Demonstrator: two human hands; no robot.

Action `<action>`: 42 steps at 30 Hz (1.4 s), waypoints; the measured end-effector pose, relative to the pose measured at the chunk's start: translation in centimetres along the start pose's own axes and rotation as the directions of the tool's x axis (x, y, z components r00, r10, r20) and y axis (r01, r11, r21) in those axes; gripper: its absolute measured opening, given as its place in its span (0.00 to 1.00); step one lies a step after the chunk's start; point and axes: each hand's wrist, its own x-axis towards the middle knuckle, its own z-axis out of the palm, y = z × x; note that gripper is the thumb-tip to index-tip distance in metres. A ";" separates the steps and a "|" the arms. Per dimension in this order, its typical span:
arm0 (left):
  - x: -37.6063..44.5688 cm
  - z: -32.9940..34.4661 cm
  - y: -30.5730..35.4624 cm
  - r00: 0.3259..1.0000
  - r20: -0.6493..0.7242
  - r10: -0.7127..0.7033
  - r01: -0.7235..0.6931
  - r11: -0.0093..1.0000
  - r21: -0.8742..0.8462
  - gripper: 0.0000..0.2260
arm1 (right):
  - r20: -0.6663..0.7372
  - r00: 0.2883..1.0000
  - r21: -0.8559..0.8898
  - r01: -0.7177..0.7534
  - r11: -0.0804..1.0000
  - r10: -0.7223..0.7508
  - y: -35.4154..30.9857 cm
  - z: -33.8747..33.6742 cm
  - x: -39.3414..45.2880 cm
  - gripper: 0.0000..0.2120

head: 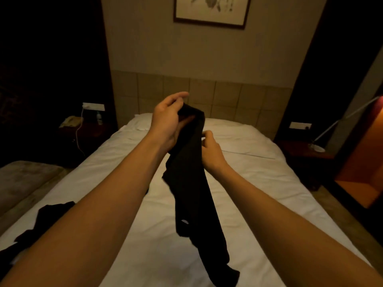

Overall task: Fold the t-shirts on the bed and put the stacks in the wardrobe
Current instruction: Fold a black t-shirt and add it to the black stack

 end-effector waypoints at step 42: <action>-1.0 4.8 -3.1 0.912 0.358 -0.200 -0.020 0.850 0.526 0.10 | 0.448 0.871 0.317 -0.366 0.875 0.202 5.8 -10.9 -4.3 0.23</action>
